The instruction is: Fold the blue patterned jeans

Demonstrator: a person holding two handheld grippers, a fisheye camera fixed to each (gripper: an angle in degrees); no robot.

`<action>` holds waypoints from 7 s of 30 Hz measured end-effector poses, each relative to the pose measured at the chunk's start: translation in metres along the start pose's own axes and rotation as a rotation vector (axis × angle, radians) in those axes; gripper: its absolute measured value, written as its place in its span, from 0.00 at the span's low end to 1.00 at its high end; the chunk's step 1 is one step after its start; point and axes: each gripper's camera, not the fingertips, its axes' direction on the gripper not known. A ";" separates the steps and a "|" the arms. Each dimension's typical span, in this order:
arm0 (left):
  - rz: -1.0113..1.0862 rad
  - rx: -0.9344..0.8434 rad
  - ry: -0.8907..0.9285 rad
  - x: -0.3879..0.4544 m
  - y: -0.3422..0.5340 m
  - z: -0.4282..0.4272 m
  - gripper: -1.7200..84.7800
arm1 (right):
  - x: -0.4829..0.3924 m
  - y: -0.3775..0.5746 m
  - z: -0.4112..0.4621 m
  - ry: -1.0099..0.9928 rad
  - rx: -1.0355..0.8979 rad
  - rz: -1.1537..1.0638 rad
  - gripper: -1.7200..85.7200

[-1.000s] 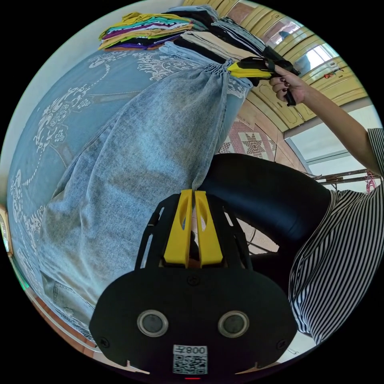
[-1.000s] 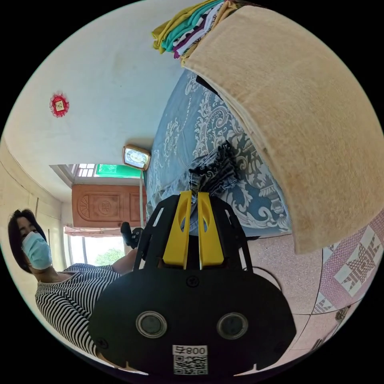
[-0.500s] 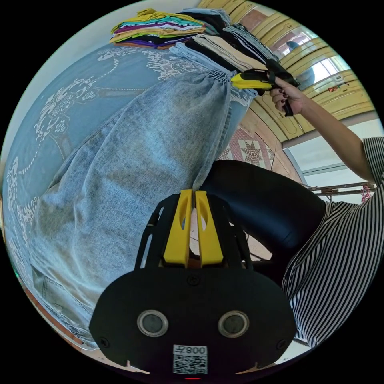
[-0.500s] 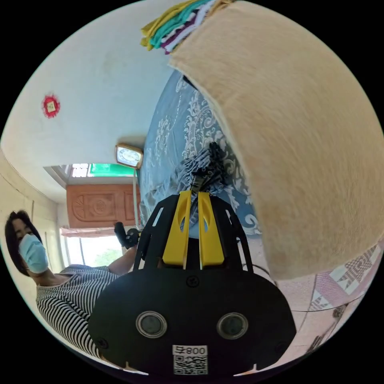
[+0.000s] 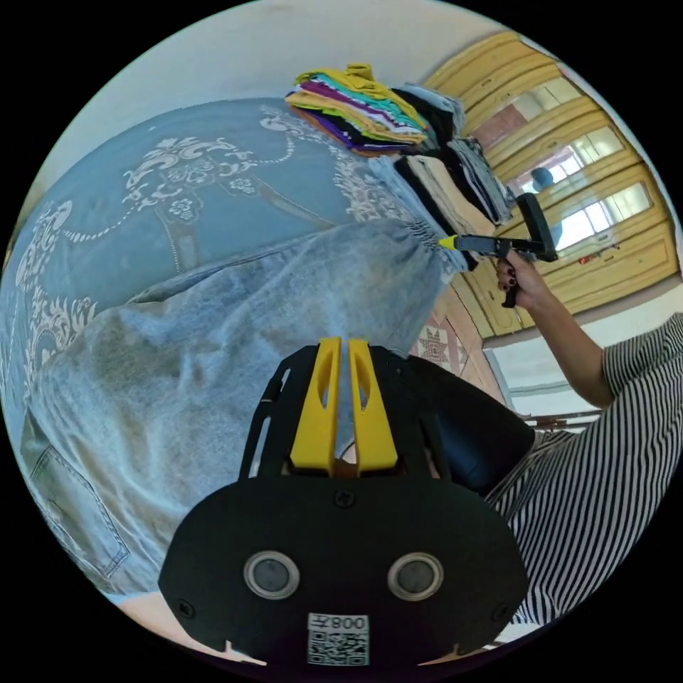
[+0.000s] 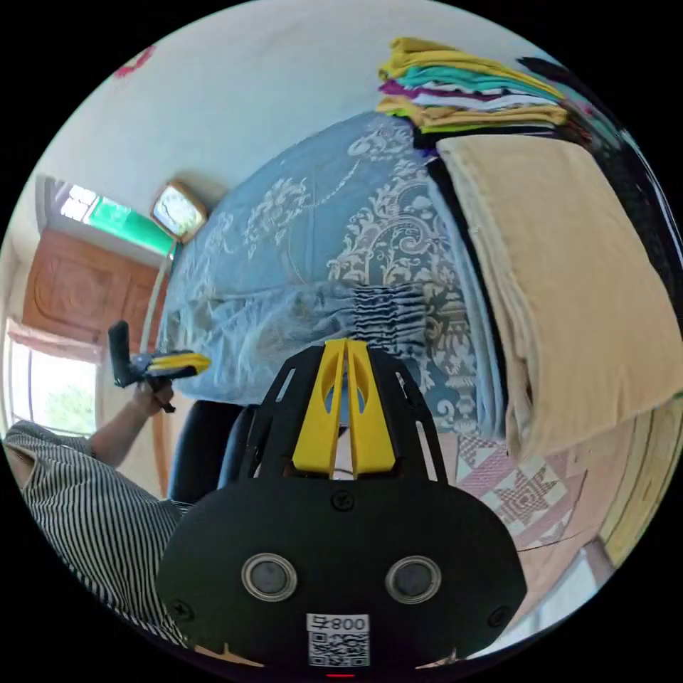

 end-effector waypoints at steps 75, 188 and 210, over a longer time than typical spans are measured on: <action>-0.240 0.211 -0.357 -0.324 0.151 -0.268 0.09 | -0.561 -0.299 0.479 -0.539 -0.356 -0.701 0.04; -0.752 0.374 -0.637 -0.531 0.456 -0.168 0.02 | -0.631 -0.382 0.562 -0.185 -0.142 -0.787 0.02; -0.467 0.267 -0.496 -0.510 0.427 -0.083 0.02 | -0.652 -0.339 0.584 -0.152 -0.134 -0.818 0.02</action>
